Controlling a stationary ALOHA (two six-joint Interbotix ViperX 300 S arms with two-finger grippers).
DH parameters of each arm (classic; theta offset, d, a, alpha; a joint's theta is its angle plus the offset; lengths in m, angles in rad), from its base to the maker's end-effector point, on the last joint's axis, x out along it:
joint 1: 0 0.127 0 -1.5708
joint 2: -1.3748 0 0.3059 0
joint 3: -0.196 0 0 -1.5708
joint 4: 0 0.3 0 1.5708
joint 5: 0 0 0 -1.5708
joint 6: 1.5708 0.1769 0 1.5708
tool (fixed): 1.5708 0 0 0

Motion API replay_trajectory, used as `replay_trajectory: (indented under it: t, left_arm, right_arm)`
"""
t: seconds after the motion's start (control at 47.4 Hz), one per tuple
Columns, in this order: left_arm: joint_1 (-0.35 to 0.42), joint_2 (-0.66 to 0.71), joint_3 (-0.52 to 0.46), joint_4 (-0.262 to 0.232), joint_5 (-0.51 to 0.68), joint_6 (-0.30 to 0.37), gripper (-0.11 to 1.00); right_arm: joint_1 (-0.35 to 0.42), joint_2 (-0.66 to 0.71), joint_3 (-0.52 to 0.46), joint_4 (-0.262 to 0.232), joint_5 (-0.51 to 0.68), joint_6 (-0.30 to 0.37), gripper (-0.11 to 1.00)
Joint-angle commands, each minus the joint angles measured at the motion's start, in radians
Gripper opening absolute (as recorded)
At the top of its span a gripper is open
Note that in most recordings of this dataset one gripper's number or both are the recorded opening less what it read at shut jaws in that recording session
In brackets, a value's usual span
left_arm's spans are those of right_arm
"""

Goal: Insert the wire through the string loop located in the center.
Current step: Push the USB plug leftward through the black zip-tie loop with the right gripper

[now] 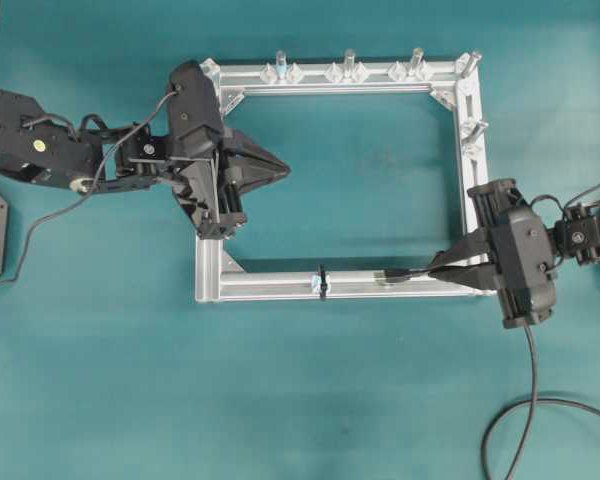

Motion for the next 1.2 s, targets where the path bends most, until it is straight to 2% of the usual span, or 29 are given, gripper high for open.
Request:
replay_trajectory:
  t: [0.0, 0.211, 0.633, 1.182]
  left_arm:
    - [-0.003, -0.025, -0.015, 0.003, -0.005, -0.003, 0.00]
    - [-0.003, -0.026, -0.017, 0.002, -0.005, 0.000, 0.00]
    - [-0.003, -0.025, -0.017, 0.003, -0.005, 0.000, 0.00]
    - [-0.003, -0.025, -0.017, 0.003, -0.005, 0.000, 0.00]
  right_arm:
    - [-0.008, 0.002, -0.029, 0.005, -0.005, 0.002, 0.07]
    - [-0.009, 0.060, -0.097, 0.002, 0.031, 0.000, 0.07]
    - [-0.009, 0.218, -0.232, -0.003, 0.026, -0.002, 0.07]
    - [-0.011, 0.314, -0.325, -0.003, 0.021, -0.002, 0.07]
